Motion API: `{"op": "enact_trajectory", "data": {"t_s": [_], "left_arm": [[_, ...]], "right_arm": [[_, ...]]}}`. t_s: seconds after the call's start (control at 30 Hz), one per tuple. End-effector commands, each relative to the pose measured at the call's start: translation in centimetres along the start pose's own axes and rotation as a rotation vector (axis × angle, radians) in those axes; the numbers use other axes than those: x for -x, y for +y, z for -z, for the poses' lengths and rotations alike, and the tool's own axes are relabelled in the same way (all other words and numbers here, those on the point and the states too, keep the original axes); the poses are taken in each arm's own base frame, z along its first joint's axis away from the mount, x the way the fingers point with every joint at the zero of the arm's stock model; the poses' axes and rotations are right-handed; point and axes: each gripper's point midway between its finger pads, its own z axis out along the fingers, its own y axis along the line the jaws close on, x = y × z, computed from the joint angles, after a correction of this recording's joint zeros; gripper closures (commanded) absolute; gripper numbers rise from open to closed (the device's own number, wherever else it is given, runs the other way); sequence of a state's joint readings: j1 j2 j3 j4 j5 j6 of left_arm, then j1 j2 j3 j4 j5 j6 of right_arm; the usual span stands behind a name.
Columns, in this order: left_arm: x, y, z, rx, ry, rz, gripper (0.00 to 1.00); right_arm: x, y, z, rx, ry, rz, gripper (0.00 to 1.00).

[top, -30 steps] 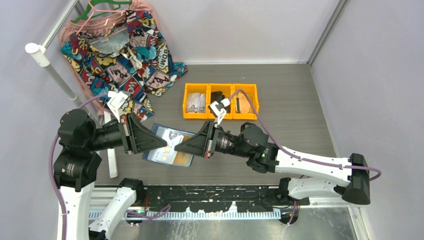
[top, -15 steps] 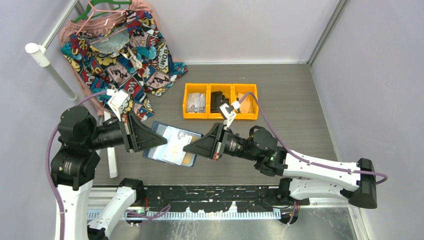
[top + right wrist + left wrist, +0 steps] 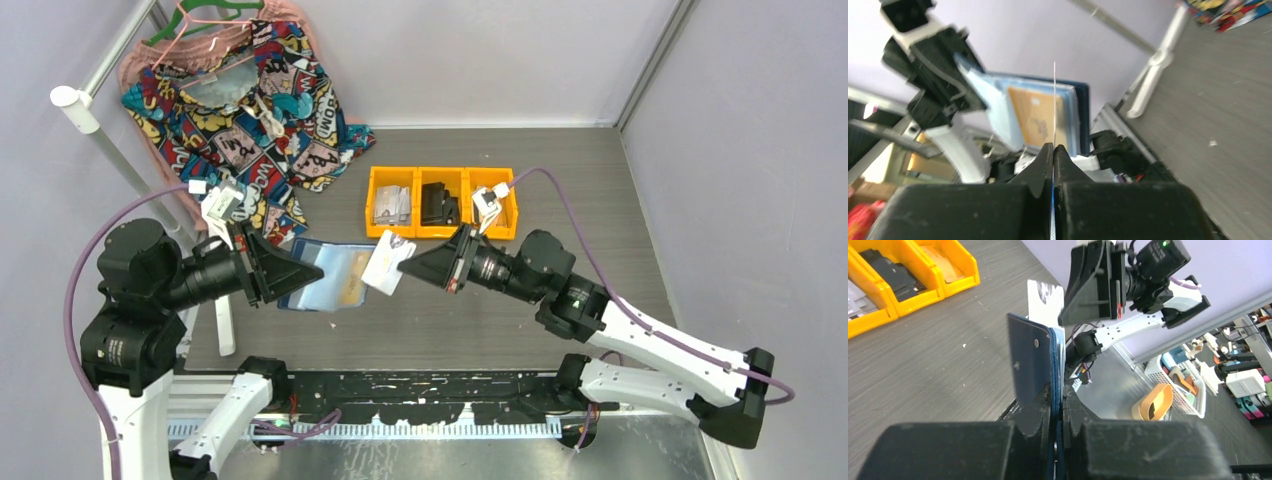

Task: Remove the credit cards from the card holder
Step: Remove the credit card from the card holder, then place the credit card in the storage box.

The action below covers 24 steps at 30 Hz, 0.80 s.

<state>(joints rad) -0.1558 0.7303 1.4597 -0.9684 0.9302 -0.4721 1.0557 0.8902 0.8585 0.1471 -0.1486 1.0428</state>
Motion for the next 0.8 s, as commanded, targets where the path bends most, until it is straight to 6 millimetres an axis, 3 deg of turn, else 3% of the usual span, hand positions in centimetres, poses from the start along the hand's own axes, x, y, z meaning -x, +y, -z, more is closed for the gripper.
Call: {"op": "enact_trajectory", "data": {"t_s": [0.0, 0.13, 0.33, 0.4, 0.43, 0.53, 0.77], "left_arm": [[0.4, -0.1, 0.7, 0.036, -0.017, -0.107, 1.00], [-0.4, 0.1, 1.5, 0.055, -0.009, -0.210, 1.00], [-2.4, 0.3, 2.3, 0.064, 0.022, -0.297, 1.00], [-3.0, 0.4, 2.7, 0.081, 0.027, -0.319, 1.00], [-3.2, 0.5, 2.8, 0.085, 0.033, -0.329, 1.00], [-3.6, 0.7, 3.0, 0.093, 0.045, -0.344, 1.00], [-3.8, 0.9, 3.0, 0.097, 0.055, -0.349, 1.00]], "right_arm": [[4.1, -0.9, 1.0, -0.109, -0.040, 0.087, 0.99], [8.2, -6.4, -0.2, -0.257, -0.062, 0.070, 0.99], [11.7, -17.2, -5.1, -0.529, 0.014, 0.152, 0.99], [12.4, -20.9, -6.8, -0.609, 0.050, 0.165, 0.99], [12.2, -23.9, -7.6, -0.663, 0.082, 0.156, 0.99], [13.3, -28.5, -9.5, -0.737, 0.112, 0.158, 0.99], [13.9, -36.1, -13.1, -0.824, 0.174, 0.165, 0.99]]}}
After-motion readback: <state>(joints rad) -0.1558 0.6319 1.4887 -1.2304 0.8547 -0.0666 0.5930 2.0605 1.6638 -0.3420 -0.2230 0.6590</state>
